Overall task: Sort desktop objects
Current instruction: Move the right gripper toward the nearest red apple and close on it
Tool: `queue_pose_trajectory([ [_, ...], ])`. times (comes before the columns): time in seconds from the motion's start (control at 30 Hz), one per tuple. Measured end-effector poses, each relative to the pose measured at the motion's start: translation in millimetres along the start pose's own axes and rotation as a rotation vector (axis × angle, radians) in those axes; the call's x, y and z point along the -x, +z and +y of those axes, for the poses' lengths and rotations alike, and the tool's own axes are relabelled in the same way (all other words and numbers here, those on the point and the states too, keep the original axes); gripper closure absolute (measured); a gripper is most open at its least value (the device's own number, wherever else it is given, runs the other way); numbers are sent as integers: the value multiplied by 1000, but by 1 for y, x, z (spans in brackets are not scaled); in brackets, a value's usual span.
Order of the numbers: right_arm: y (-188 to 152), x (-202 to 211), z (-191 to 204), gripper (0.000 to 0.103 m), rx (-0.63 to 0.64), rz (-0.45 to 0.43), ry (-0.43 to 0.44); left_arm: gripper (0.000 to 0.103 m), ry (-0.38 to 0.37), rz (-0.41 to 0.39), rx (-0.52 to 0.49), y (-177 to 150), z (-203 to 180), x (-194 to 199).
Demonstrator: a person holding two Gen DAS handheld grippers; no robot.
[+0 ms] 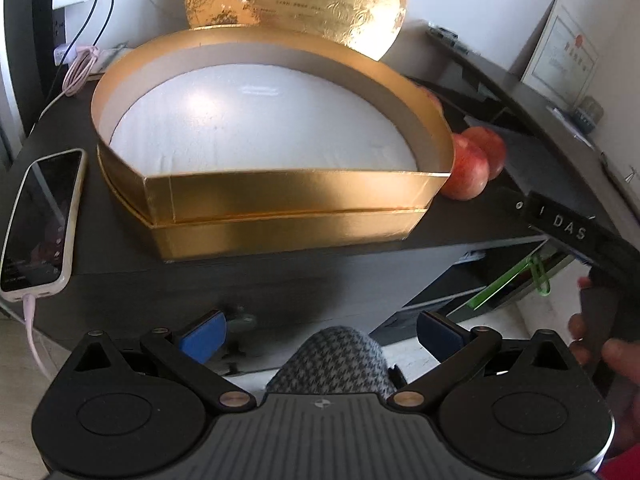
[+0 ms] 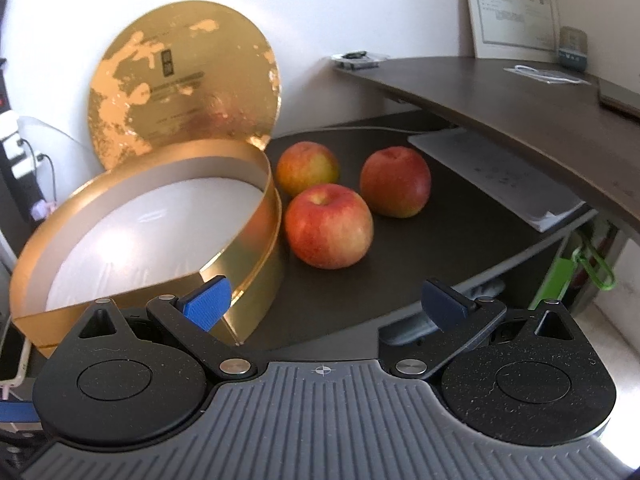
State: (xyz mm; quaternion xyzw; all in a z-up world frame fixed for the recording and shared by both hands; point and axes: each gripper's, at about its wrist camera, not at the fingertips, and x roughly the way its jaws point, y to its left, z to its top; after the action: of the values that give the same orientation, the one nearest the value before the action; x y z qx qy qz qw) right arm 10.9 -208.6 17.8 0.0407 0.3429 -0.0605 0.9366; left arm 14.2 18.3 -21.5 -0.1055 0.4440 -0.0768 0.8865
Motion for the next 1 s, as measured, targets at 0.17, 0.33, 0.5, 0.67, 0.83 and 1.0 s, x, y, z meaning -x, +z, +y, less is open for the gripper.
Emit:
queue_pose_trajectory([
  [0.17, 4, -6, -5, 0, -20, -12, 46, 0, 45, -24, -33, 6, -5, -1],
  [0.33, 5, -8, -14, 0, -60, -68, 96, 0, 44, -40, -41, 10, -7, -1],
  [0.5, 2, -10, -4, 0, 23, -80, 33, 0, 48, -75, -42, 11, -11, 3],
  [0.67, -1, -11, 5, 0, 106, -92, -30, 1, 70, -89, -41, 12, -11, 5],
  [0.83, 3, -14, 3, 1, 108, -42, -6, 2, 48, -99, -30, 14, -10, 5],
  [1.0, 4, -21, -5, 2, 59, -36, 3, 2, 51, -123, -52, 17, -15, 5],
])
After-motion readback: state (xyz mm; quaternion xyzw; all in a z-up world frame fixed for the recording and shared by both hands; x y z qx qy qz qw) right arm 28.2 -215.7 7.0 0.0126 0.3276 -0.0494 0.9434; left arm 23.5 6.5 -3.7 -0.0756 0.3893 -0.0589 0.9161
